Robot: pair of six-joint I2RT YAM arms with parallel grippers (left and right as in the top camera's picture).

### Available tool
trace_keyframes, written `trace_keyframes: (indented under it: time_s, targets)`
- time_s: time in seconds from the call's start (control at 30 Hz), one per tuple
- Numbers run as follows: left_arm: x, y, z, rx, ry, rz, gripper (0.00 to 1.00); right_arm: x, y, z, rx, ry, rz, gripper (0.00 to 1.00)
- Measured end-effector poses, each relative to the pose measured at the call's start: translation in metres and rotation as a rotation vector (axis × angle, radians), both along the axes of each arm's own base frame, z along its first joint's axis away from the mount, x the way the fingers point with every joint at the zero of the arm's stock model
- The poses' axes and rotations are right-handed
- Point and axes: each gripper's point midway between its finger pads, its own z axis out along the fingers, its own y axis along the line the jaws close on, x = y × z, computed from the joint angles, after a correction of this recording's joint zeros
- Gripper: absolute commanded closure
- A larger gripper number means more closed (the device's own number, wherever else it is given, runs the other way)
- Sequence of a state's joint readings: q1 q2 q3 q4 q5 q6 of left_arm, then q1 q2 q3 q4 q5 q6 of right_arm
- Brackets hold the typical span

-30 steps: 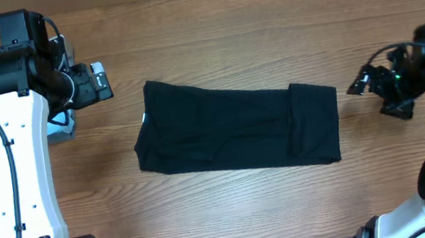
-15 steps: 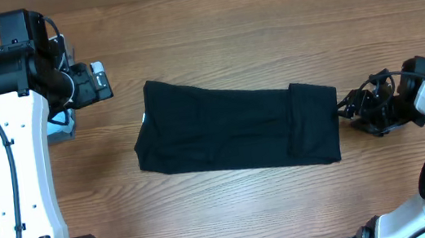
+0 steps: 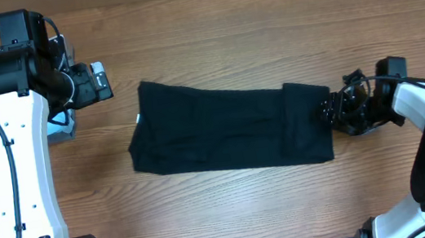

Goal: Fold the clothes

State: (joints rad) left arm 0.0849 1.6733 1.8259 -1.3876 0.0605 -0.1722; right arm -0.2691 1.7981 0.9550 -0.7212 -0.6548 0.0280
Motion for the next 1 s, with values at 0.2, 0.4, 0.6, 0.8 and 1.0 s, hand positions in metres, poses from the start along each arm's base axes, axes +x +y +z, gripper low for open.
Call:
trace_keyframes:
  time_s: [0.2, 0.4, 0.6, 0.8, 1.0]
  targets:
    - [0.000, 0.000, 0.000, 0.000, 0.002, 0.000, 0.00, 0.003, 0.006, -0.002, -0.013, 0.010, -0.007, 0.96]
    - [-0.001, 0.000, 0.000, -0.001, 0.003, 0.000, 0.00, 0.004, 0.001, -0.005, -0.038, 0.022, -0.031, 0.96]
    - [-0.001, 0.000, 0.000, -0.001, 0.003, 0.000, 0.00, -0.003, -0.013, -0.003, -0.046, 0.081, -0.079, 0.96]
    - [-0.001, 0.000, 0.000, 0.000, 0.003, 0.000, 0.00, 0.005, -0.039, 0.015, -0.129, 0.117, -0.114, 0.96]
    - [0.000, 0.000, 0.000, 0.000, 0.001, 0.000, 0.00, 0.014, -0.038, 0.034, -0.218, 0.080, -0.077, 0.96]
